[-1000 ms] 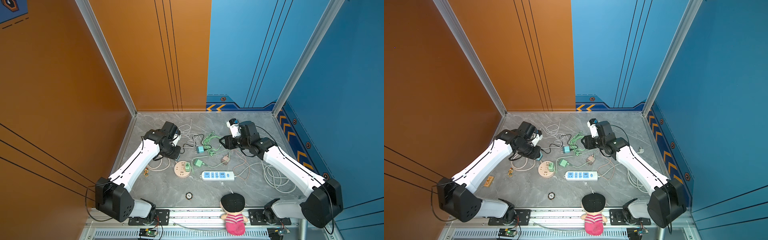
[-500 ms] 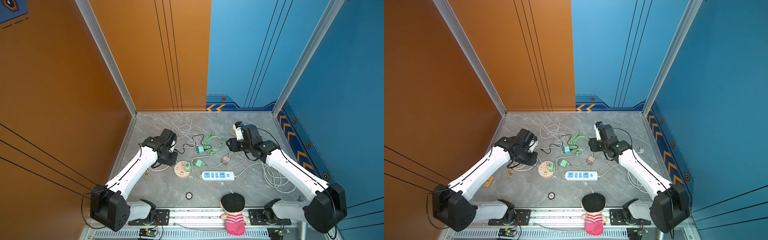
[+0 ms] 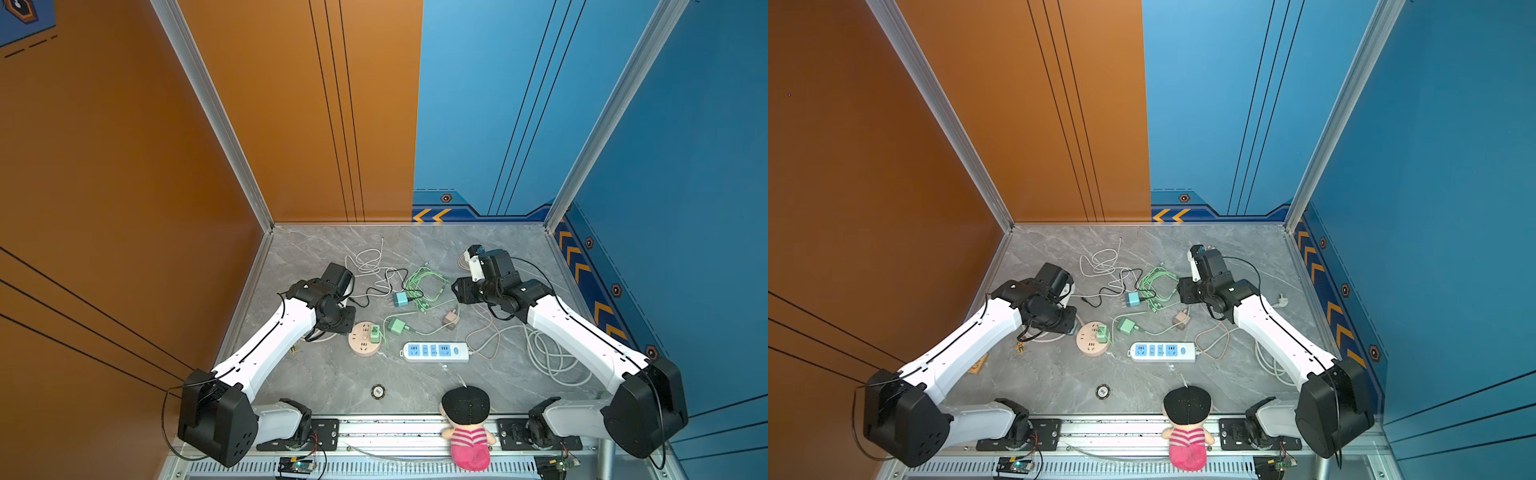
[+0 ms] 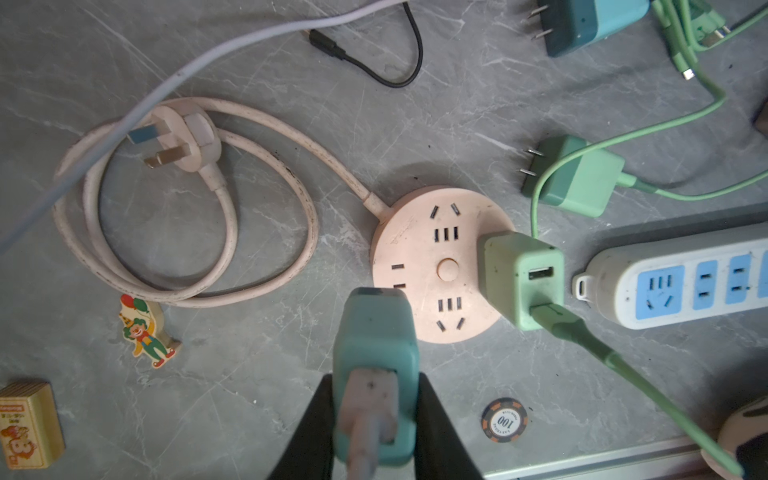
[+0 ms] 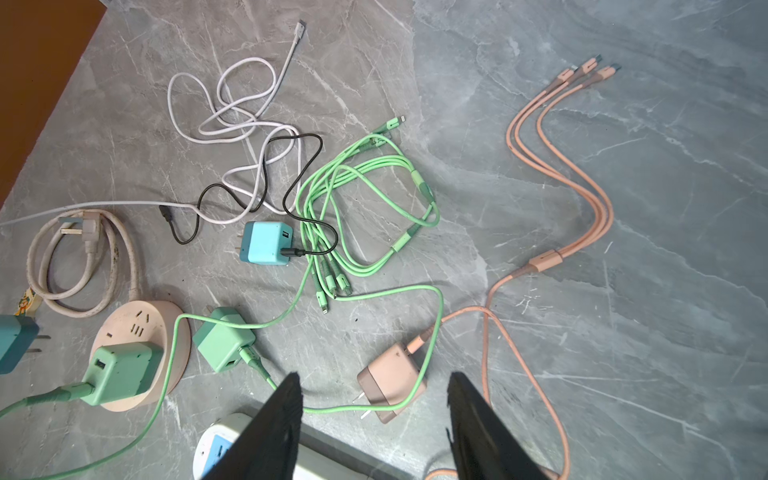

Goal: Insert the plug
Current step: 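Carry the teal charger over the pink strip with the left gripper while the right withdraws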

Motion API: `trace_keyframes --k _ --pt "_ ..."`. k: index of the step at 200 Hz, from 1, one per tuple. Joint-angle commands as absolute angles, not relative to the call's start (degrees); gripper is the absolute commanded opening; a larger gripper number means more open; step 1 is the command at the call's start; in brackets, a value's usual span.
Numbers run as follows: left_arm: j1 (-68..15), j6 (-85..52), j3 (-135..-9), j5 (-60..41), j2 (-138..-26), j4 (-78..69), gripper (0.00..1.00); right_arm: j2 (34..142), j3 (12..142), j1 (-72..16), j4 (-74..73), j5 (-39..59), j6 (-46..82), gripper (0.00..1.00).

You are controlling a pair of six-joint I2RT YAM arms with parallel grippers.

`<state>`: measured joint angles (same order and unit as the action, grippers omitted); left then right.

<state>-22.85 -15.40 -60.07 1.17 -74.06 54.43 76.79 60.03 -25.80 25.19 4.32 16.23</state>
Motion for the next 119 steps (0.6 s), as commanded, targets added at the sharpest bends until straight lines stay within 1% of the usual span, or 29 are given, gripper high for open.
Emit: trace_keyframes --k 1,79,93,119 --pt "-23.96 -17.15 -59.41 2.3 -74.89 54.07 0.0 77.73 59.59 -25.49 27.25 1.38 14.83 0.58" --pt "-26.17 -16.53 -59.41 1.35 -77.14 53.87 0.0 77.37 59.35 -24.88 27.6 -1.32 13.41 0.59" --pt "-26.54 -16.43 -59.41 1.21 -77.5 53.91 0.0 76.75 59.24 -24.78 27.61 -1.61 12.15 0.63" --pt "-26.65 -17.63 -59.41 3.01 -77.96 53.83 0.0 75.7 59.14 -25.57 27.25 -2.07 8.27 0.64"
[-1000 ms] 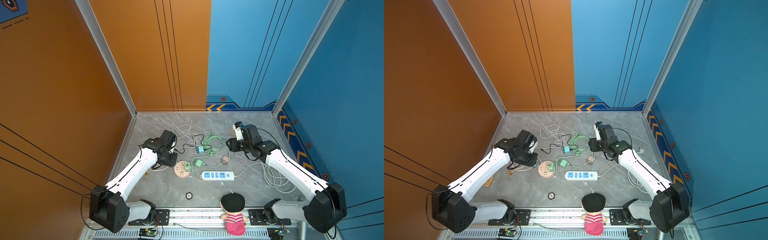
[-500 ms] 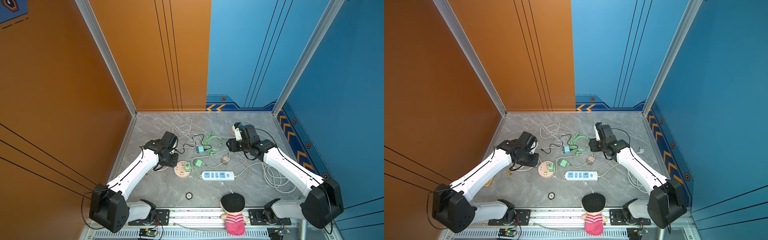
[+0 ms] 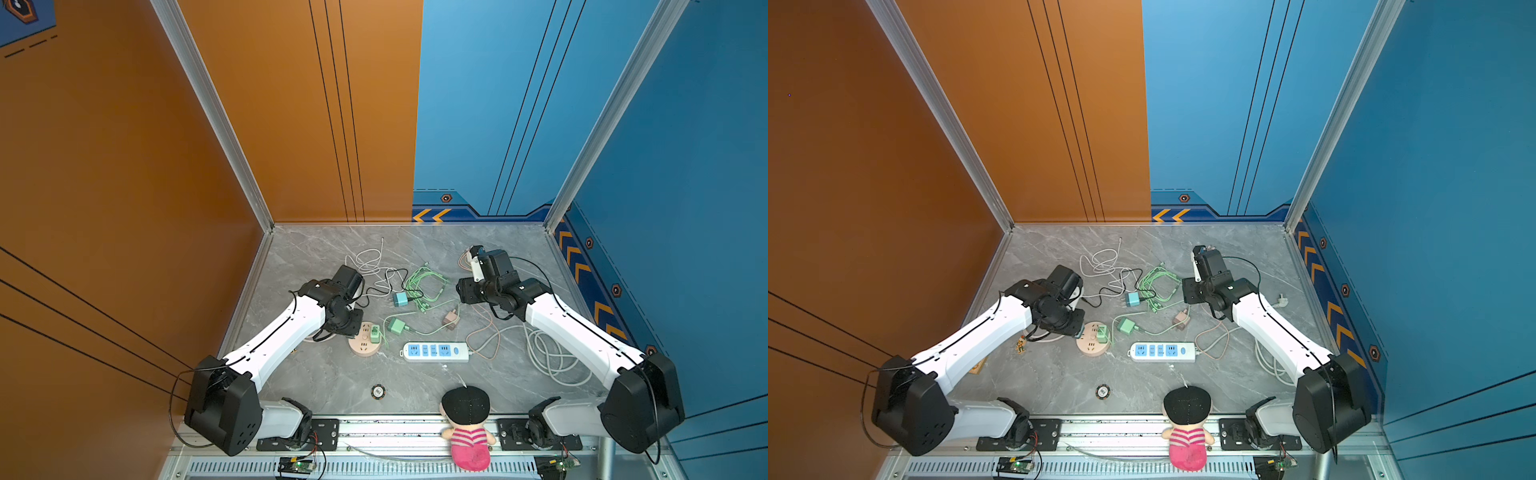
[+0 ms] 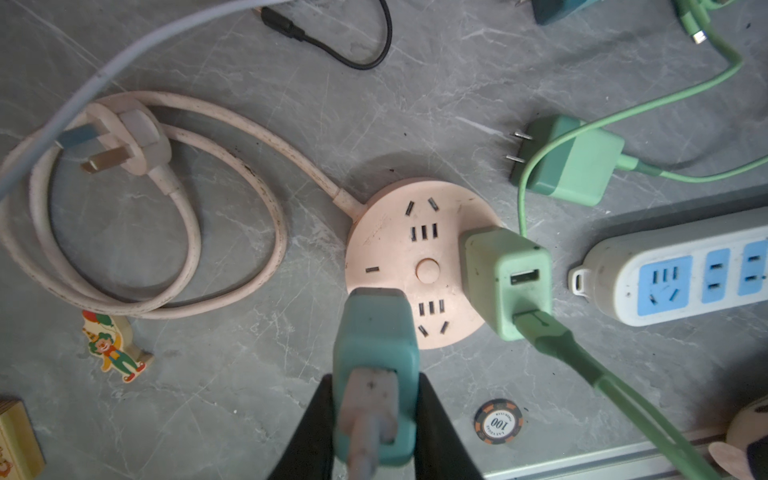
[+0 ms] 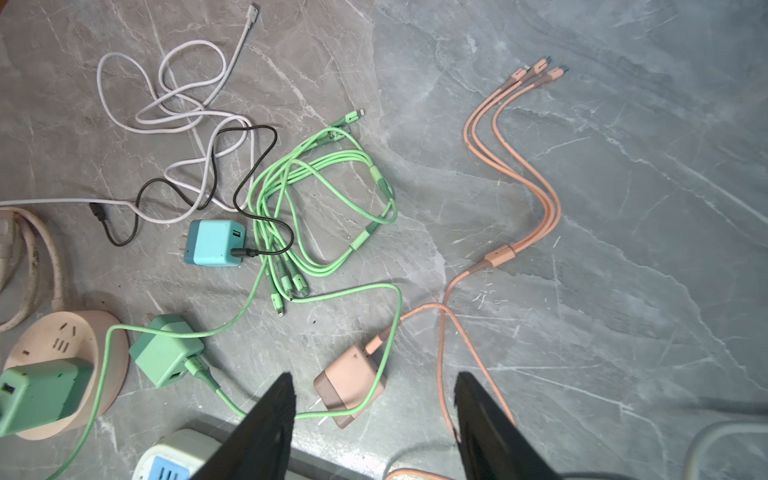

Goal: Insert the plug
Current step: 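Carry the teal charger over the pink strip with the left gripper while the right withdraws, then lower the teal charger's prongs toward the pink strip's outlets with the left gripper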

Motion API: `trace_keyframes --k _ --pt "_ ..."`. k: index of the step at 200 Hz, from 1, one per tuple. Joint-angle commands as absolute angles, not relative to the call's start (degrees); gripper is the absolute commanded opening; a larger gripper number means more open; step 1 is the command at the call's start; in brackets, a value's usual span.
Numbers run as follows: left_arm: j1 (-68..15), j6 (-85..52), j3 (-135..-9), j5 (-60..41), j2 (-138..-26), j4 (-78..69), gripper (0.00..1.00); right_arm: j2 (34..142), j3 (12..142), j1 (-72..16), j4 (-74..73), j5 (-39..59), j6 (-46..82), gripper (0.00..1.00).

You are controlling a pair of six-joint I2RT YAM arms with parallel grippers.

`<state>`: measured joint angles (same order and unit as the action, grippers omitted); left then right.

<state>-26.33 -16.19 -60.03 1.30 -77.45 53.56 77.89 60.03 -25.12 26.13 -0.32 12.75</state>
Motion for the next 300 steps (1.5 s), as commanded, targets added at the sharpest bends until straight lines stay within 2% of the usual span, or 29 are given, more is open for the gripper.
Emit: trace_keyframes --k 1,27,65,110,300 --pt "-26.64 -17.73 -59.41 3.04 -78.0 53.81 0.0 75.69 59.15 -25.62 27.25 -2.27 8.22 0.64" --pt "-26.61 -17.97 -59.41 2.27 -78.9 53.0 0.0 75.59 59.25 -25.67 26.64 -5.18 8.95 0.64" --pt "-26.41 -17.76 -59.5 2.29 -79.33 52.94 0.0 73.38 58.12 -25.75 22.84 -0.73 8.65 0.66" --pt "-26.89 -18.04 -59.41 2.67 -80.57 52.29 0.0 72.03 57.05 -25.75 20.54 -4.22 8.3 0.68" --pt "-26.81 -20.39 -57.62 4.42 -82.72 49.31 0.0 71.54 56.08 -25.75 20.51 -3.54 8.53 0.68"
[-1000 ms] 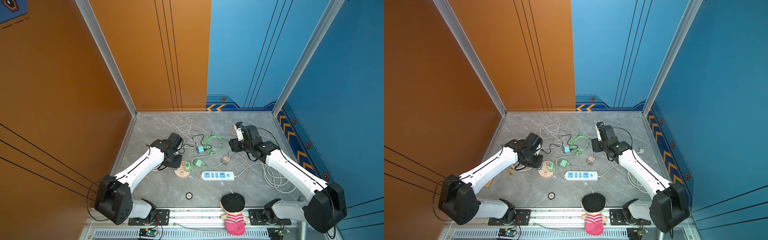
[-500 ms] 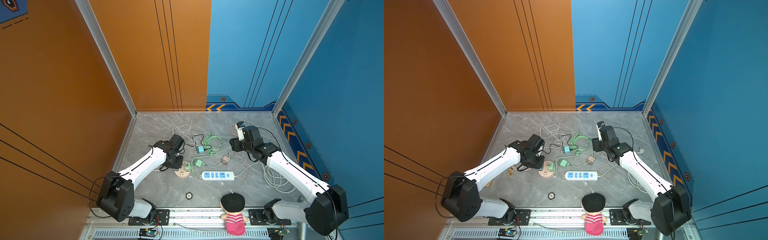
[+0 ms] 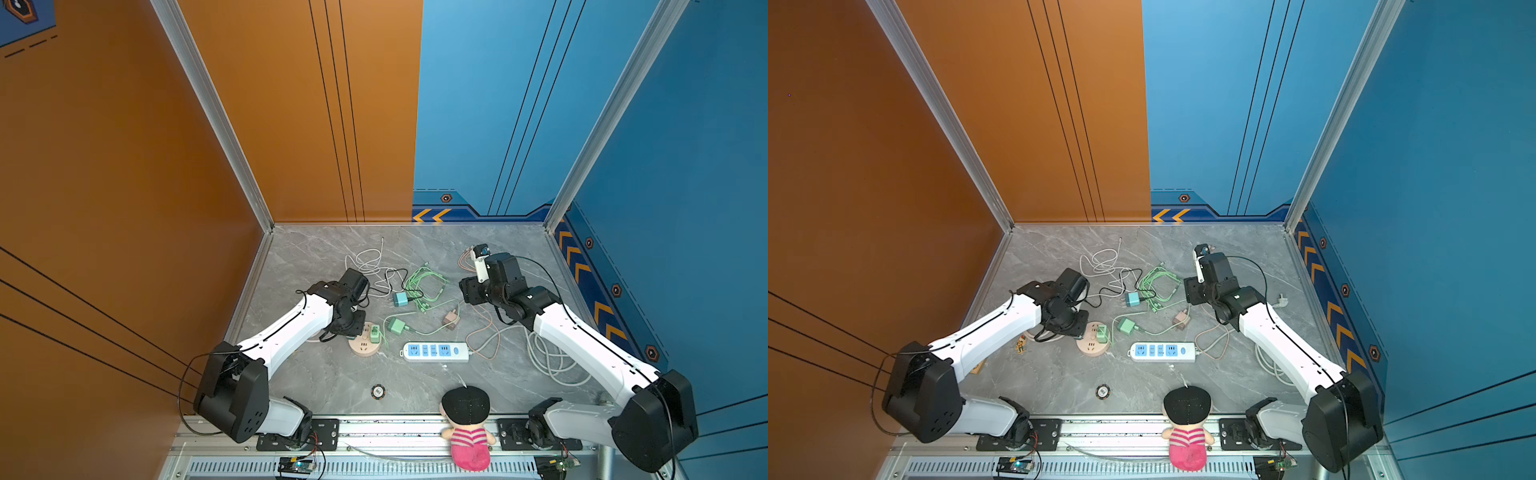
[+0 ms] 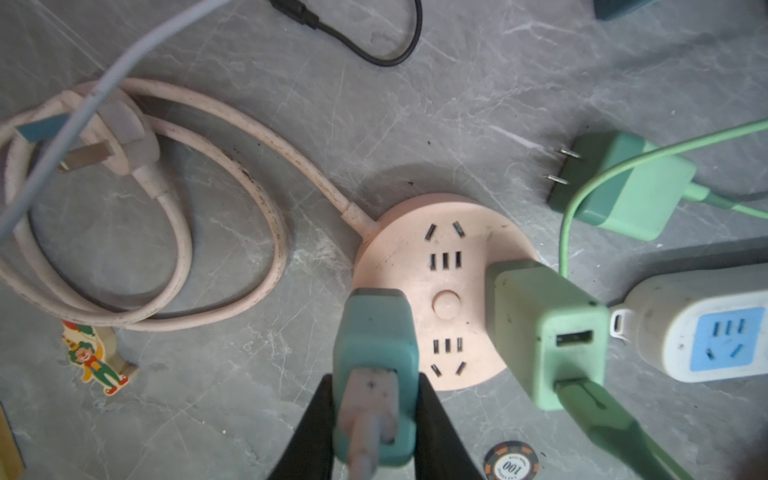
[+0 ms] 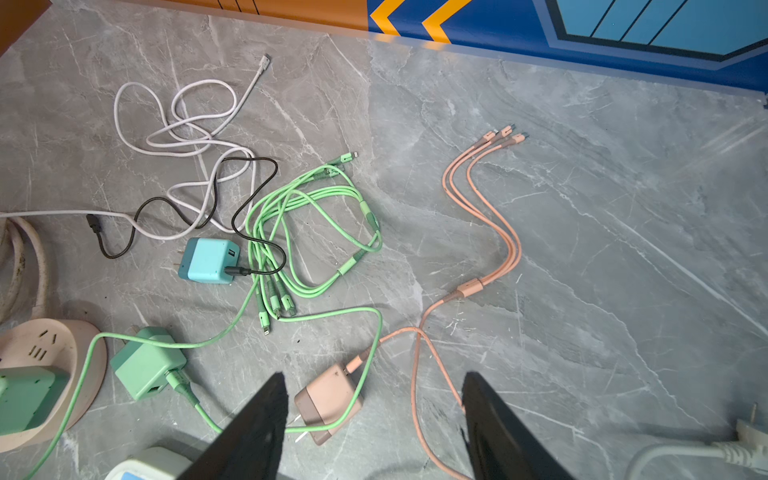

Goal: Insert the plug
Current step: 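Lower the teal charger's prongs toward the pink strip's outlets with the left gripper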

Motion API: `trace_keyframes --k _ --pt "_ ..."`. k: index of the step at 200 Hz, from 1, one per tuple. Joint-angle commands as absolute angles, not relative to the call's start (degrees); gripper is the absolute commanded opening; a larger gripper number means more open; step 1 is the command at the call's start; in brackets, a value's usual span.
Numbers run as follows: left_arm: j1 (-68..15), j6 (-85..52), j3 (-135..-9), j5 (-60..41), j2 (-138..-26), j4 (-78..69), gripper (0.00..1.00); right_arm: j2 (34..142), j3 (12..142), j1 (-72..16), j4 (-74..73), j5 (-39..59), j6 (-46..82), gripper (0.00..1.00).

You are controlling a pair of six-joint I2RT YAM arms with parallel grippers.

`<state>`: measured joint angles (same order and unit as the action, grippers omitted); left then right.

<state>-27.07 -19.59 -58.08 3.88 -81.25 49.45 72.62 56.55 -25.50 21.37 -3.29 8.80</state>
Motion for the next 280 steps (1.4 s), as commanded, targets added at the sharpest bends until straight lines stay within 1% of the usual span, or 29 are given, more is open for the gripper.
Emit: trace_keyframes --k 1,115,165,280 --pt "-26.81 -20.39 -57.59 4.36 -82.8 49.31 0.0 71.54 56.08 -25.75 20.49 -3.57 8.53 0.69" --pt "-27.35 -21.91 -54.75 0.91 -82.64 47.56 0.0 72.91 55.86 -25.84 20.26 -2.98 9.2 0.68" --pt "-28.82 -20.67 -53.2 1.66 -83.28 47.44 0.0 72.65 55.73 -25.84 20.25 -2.98 9.23 0.68" --pt "-29.15 -24.18 -50.16 0.89 -82.71 46.79 0.0 73.22 56.15 -25.84 19.95 -2.74 9.67 0.69"
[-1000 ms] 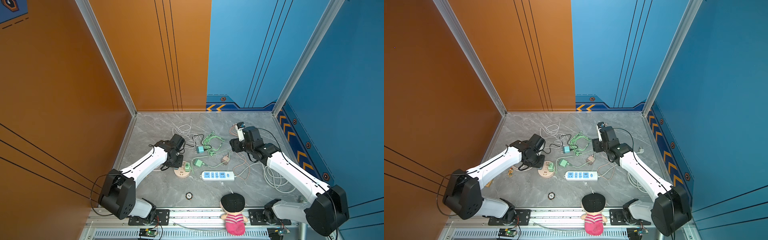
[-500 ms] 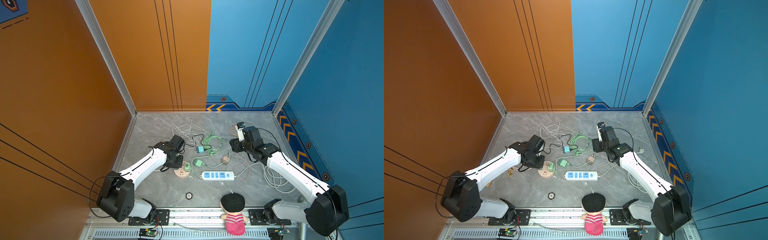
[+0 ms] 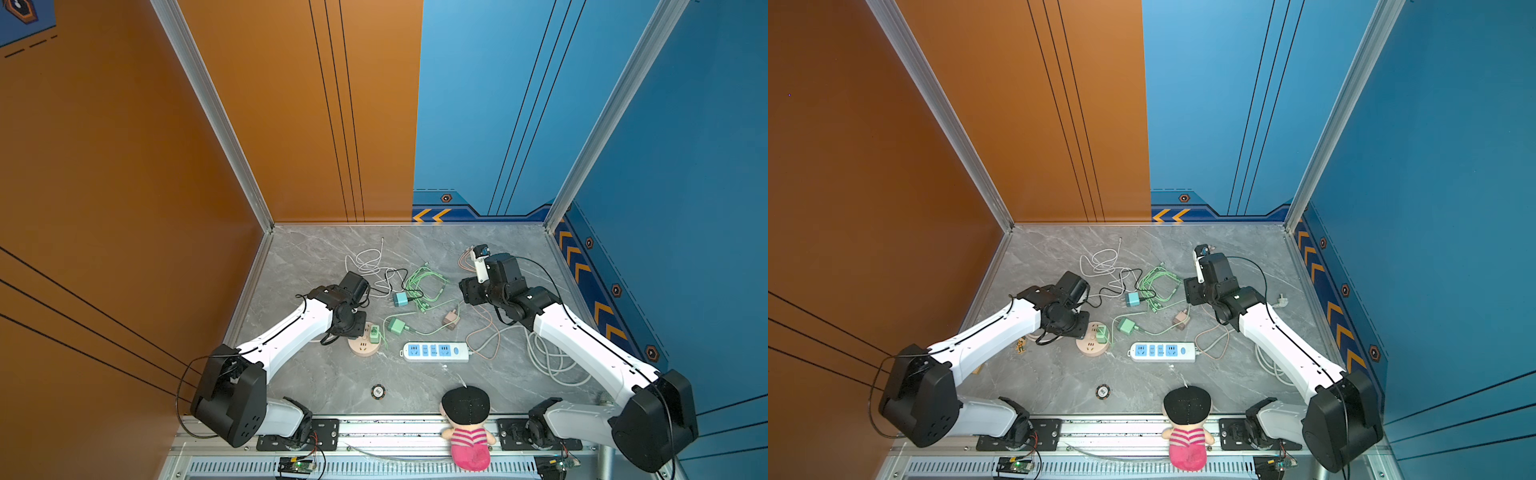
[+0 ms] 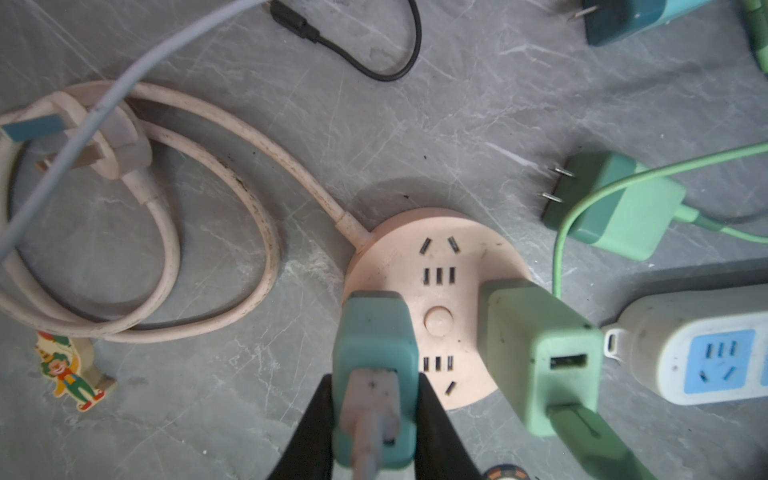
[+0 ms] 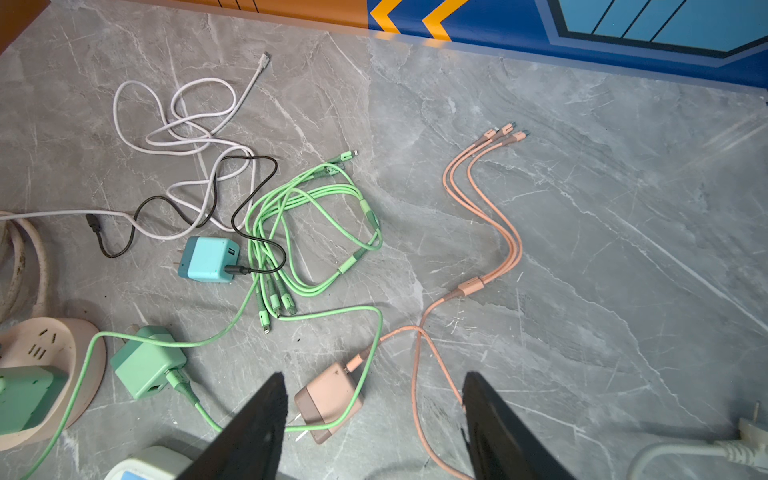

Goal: Insert the plug
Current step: 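Lower the teal charger's prongs toward the pink strip's outlets with the left gripper, then press the teal charger into the pink strip outlet, then open the left gripper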

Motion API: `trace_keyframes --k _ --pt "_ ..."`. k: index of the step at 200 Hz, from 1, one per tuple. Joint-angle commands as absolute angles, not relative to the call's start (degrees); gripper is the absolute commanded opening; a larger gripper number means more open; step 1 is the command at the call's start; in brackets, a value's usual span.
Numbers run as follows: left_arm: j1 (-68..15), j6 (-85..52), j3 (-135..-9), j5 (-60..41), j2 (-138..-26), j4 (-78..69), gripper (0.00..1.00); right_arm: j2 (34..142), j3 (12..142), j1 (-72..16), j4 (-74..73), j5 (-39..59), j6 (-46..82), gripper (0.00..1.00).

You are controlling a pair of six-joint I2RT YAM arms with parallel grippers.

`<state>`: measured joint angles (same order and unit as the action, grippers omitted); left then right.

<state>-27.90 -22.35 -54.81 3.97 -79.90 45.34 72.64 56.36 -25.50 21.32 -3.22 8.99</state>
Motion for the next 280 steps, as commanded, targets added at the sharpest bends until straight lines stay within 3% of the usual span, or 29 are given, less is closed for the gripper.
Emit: trace_keyframes --k 1,96,264,280 --pt "-29.12 -24.22 -50.13 0.84 -82.66 46.78 0.0 73.26 56.15 -25.84 19.95 -2.73 9.67 0.69" --pt "-30.83 -26.1 -47.02 0.96 -79.94 45.35 0.0 73.63 56.65 -25.75 19.36 -2.8 10.72 0.69" --pt "-31.49 -26.98 -47.14 -0.49 -86.91 42.32 0.0 70.48 54.54 -25.31 19.92 -3.03 10.38 0.69" --pt "-31.2 -26.64 -47.76 -0.69 -85.91 42.47 0.03 69.98 54.41 -25.23 19.93 -3.17 10.42 0.69"
